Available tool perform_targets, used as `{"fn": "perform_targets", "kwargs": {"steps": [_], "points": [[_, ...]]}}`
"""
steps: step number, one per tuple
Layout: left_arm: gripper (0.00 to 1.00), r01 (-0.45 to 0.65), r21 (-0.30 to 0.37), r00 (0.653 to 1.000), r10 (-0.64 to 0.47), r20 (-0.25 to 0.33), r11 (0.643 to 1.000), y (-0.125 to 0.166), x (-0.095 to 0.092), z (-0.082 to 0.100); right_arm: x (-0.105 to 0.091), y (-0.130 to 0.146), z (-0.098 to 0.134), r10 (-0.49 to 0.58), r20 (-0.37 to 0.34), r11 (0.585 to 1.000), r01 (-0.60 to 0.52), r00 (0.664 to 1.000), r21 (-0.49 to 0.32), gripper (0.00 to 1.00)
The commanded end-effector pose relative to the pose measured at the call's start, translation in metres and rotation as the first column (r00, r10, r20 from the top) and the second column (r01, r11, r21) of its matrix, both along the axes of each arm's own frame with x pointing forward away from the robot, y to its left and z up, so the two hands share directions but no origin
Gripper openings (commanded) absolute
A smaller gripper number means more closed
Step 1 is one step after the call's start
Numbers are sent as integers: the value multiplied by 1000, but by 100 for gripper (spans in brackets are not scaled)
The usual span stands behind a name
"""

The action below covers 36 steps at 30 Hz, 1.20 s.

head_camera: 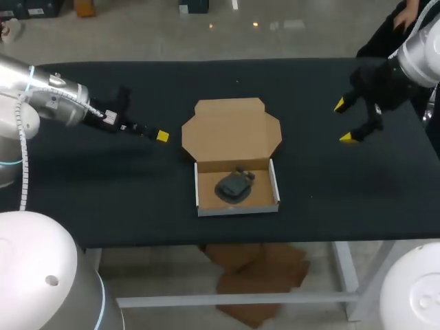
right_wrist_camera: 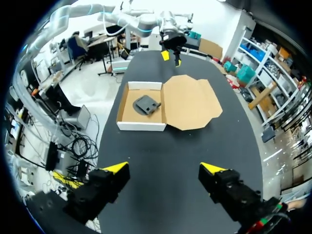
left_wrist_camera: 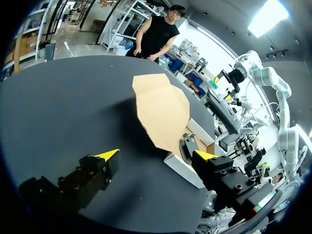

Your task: Assemble the packaging by folding the flat box into shape, placing the metal phone stand inside, and closing the box properly

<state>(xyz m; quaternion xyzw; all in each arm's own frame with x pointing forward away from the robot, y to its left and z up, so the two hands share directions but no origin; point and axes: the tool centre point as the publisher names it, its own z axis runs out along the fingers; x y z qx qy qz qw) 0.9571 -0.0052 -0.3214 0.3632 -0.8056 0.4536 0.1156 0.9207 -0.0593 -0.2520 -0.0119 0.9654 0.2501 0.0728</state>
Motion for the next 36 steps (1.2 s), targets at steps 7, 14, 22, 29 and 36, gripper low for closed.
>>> {"fn": "perform_targets", "kwargs": {"steps": [7, 14, 22, 29, 36], "points": [[100, 37, -78, 999, -37, 5, 996, -12, 17, -18, 34, 26, 14, 83, -128, 990, -97, 988, -105, 100], [100, 61, -114, 998, -62, -9, 992, -25, 26, -24, 41, 39, 19, 101, -137, 983, -120, 985, -141, 100], [93, 73, -157, 997, -76, -17, 985, -34, 34, -31, 44, 48, 25, 123, -135, 978, -144, 983, -151, 100], [93, 105, -181, 994, -111, -22, 978, -48, 35, -33, 48, 57, 29, 140, -139, 973, -163, 980, -164, 100], [93, 132, -203, 990, -139, -21, 970, -57, 34, -34, 50, 64, 30, 132, -148, 969, -159, 980, -190, 100]]}}
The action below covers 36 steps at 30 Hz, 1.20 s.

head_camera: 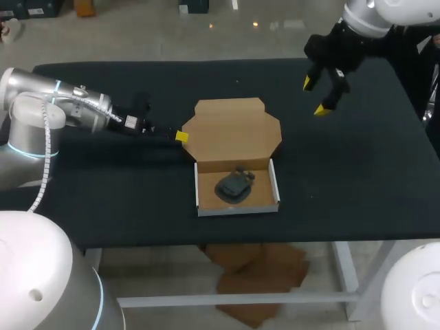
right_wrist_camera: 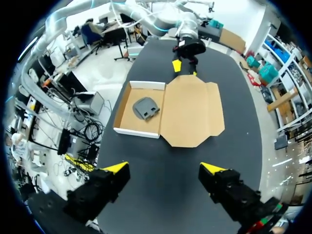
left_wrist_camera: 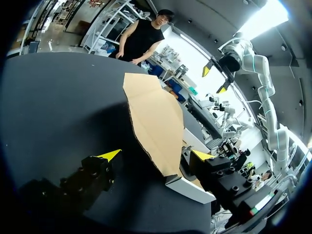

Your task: Assemble the packaging by folding the flat box into shape, placing the metal phone stand inside, and closing the box properly

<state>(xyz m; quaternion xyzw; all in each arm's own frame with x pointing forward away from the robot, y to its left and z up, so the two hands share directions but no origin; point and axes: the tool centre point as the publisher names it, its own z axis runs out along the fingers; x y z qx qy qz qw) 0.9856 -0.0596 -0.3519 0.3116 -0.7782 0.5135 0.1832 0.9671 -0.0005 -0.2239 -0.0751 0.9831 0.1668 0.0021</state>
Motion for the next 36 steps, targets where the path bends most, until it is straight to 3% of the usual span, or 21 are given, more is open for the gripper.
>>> {"fn": "perform_targets", "kwargs": {"steps": [1, 8, 27, 30, 34, 36], "points": [[93, 30, -24, 1000, -30, -9, 999, -3, 5, -4, 3, 6, 2, -4, -27, 999, 3, 1000, -33, 100], [91, 54, -37, 999, -54, 4, 998, -9, 1, -2, 3, 11, 3, -30, -3, 995, 30, 1000, -97, 100], [89, 126, -98, 992, -125, 14, 987, -31, -4, -3, 9, 22, 3, -36, 38, 988, 41, 999, -149, 100], [78, 143, -106, 990, -141, 28, 984, -34, -7, -1, 9, 23, 3, -34, 38, 988, 40, 999, -150, 100], [55, 167, -107, 985, -162, 55, 980, -34, -13, 3, 10, 24, 4, -33, 39, 988, 39, 999, -152, 100], [49, 174, -108, 984, -168, 66, 979, -34, -16, 4, 11, 25, 4, -33, 40, 987, 38, 999, -154, 100]]}}
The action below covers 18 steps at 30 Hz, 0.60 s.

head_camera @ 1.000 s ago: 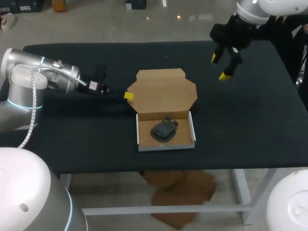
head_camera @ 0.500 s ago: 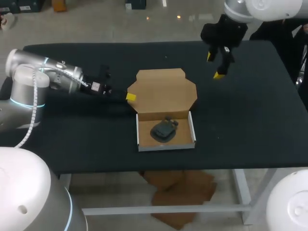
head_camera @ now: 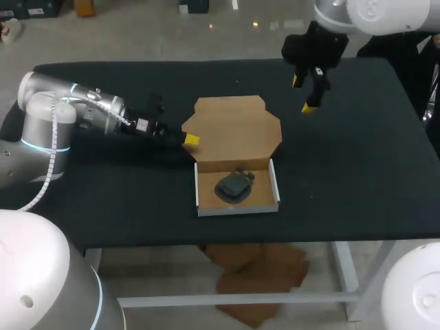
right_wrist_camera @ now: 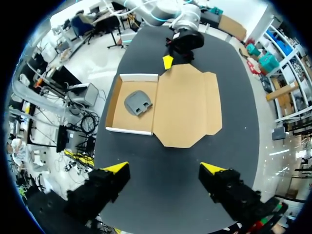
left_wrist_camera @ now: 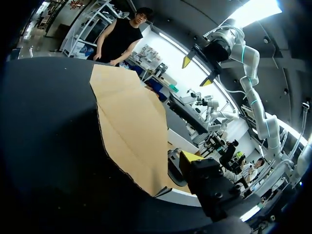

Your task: Assemble the packaging by folding the flat box into shape, placing the metal phone stand inside, and closing the box properly

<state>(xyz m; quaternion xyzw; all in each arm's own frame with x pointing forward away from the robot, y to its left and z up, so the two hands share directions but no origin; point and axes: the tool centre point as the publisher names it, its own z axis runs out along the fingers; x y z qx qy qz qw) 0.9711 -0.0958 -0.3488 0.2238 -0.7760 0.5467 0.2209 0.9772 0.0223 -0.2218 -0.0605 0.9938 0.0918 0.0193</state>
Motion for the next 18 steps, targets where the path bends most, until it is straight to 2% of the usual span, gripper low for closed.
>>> {"fn": "perform_targets", "kwargs": {"steps": [1, 18], "points": [[49, 11, -5, 1000, -10, 11, 1000, 2, -2, 2, 1, 2, 2, 1, -2, 1000, -1, 1000, -7, 100], [38, 43, -22, 996, -41, 81, 999, -10, -15, 18, 3, 12, 4, 10, 4, 1000, -10, 1000, -25, 100]]}}
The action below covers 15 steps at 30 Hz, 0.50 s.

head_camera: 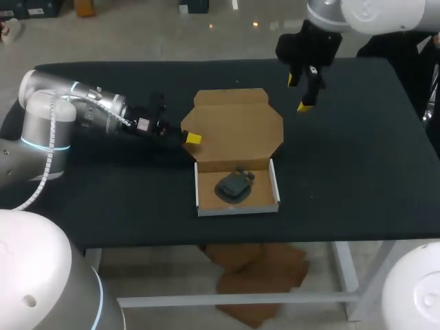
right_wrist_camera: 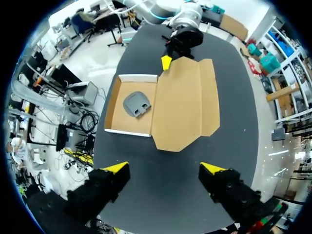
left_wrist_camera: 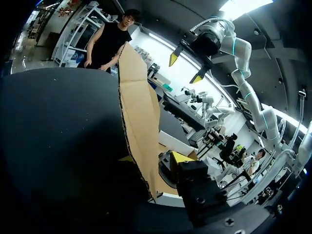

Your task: Assemble the packaging by folding the flat box into shape, placing the metal phone stand inside, and closing the box properly

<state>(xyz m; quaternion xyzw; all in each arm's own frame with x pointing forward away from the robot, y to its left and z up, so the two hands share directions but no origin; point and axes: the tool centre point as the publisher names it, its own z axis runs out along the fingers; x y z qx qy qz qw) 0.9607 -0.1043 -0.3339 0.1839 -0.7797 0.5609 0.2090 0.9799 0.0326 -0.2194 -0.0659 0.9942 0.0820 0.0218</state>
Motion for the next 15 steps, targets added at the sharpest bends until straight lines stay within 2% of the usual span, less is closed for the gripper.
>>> {"fn": "perform_targets", "kwargs": {"steps": [1, 11, 15], "points": [[37, -2, 9, 1000, 2, 16, 1000, -2, -5, 4, 0, 2, 3, 0, -3, 1000, 0, 1000, -6, 100], [19, -2, 22, 998, 1, 70, 1000, -4, -10, 6, -2, 4, 9, 5, 11, 1000, -5, 1000, -9, 100], [20, 8, 19, 996, -10, 90, 1000, -4, -13, 8, -2, 6, 11, 7, 15, 1000, -7, 1000, -9, 100]]}}
